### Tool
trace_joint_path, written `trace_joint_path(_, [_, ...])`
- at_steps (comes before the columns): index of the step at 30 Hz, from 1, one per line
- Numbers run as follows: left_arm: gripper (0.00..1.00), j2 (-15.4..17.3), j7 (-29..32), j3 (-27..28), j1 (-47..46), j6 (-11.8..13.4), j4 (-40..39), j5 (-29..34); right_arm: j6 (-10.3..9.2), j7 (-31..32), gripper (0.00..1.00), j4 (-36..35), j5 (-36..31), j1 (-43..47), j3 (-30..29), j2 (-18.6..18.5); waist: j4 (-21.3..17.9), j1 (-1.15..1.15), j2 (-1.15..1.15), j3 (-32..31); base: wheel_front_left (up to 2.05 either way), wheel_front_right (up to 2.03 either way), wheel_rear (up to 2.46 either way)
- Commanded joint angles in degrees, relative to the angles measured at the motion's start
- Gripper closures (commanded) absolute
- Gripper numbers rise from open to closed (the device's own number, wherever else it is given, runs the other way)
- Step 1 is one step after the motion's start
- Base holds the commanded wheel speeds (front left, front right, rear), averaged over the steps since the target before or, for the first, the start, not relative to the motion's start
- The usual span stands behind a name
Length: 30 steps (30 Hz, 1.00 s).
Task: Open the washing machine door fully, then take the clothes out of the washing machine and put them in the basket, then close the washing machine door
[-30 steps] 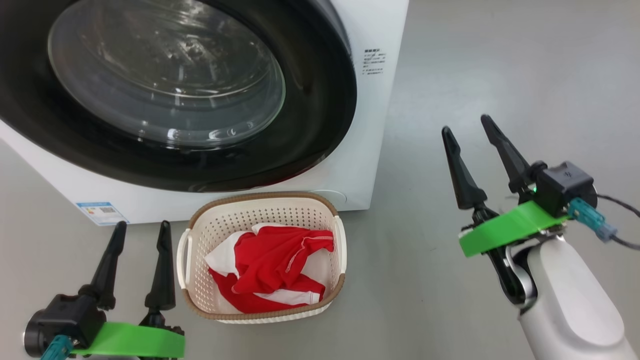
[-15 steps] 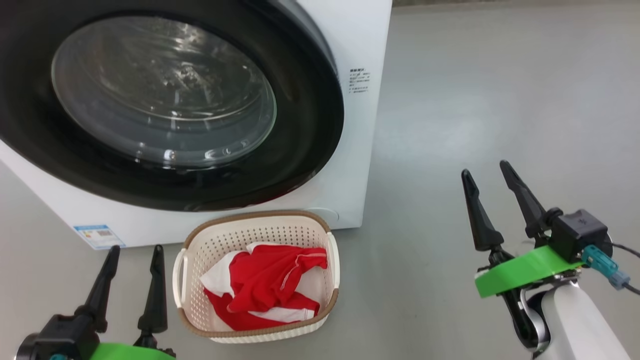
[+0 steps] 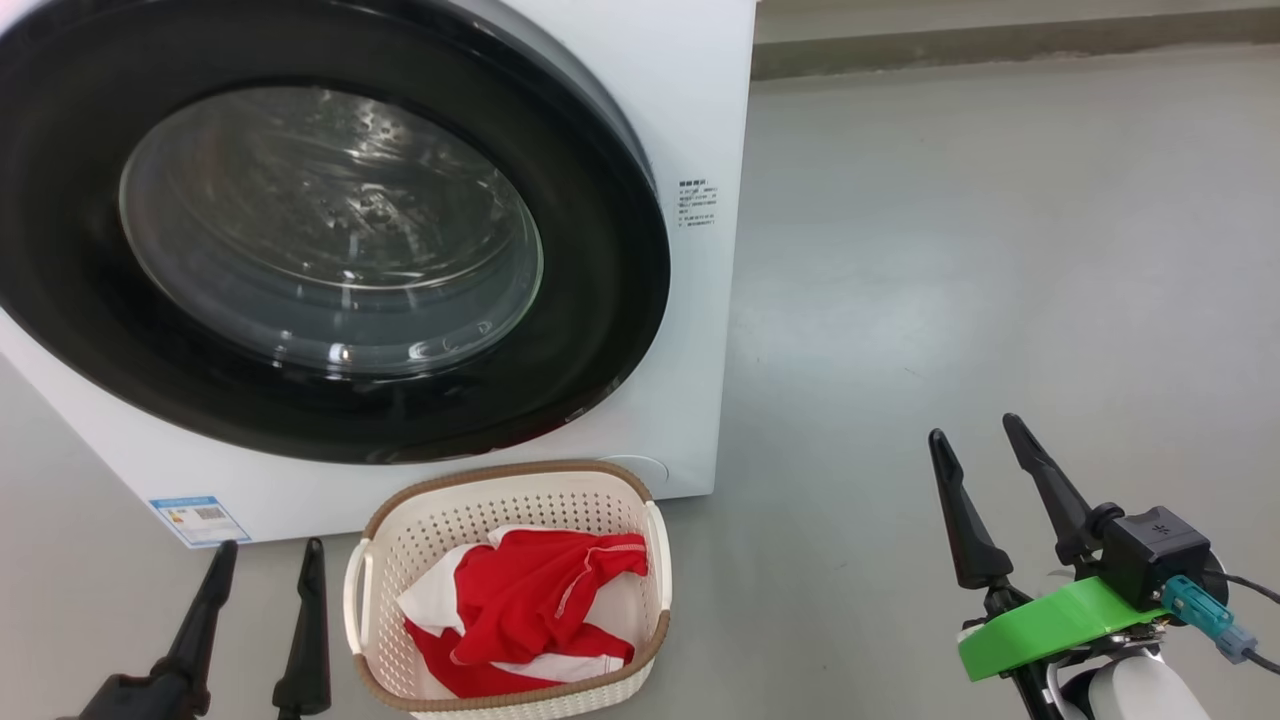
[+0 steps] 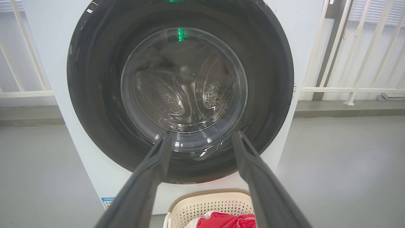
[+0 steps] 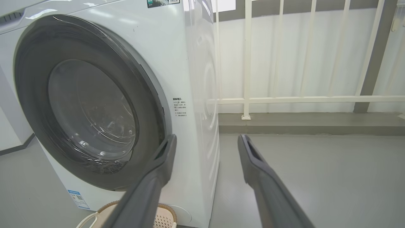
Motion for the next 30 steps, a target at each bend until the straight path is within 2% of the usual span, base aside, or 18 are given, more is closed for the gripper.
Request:
trace_joint_path(1, [0.0, 1.63, -0.05, 2.13, -0.69, 0.75, -1.73, 0.71, -0.06, -0.36, 0.0, -1.92, -0.81, -0.4, 0.7, 0.03, -0.05, 0.0, 0.0, -0.48, 0.0, 0.0, 0.0])
trace_joint_path(21, [0.0, 2.53, 0.14, 1.19, 0.87, 0.8, -2.61, 0.44, -0.06, -0.36, 0.0, -3.39, -1.85, 1.53, 0.27, 0.09, 0.24, 0.0, 0.0, -1.08, 0.0, 0.0, 0.0])
trace_joint_path(22, [1.0, 1.0, 0.48, -0.65, 2.4, 0.45, -0.81, -0.06, 0.0, 0.01, 1.0, -1.55, -1.29, 2.58, -1.18, 0.19, 0.24, 0.0, 0.0, -1.09, 0.0, 0.0, 0.0])
trace_joint_path(30, [1.0, -1.69, 0.99, -1.5, 3.23, 0.23, 3.41, -1.67, 0.0, 0.41, 1.0, 2.77, 0.33, 5.08, -1.26, 0.7, 0.28, 0.01, 0.0, -1.08, 0.0, 0.0, 0.0])
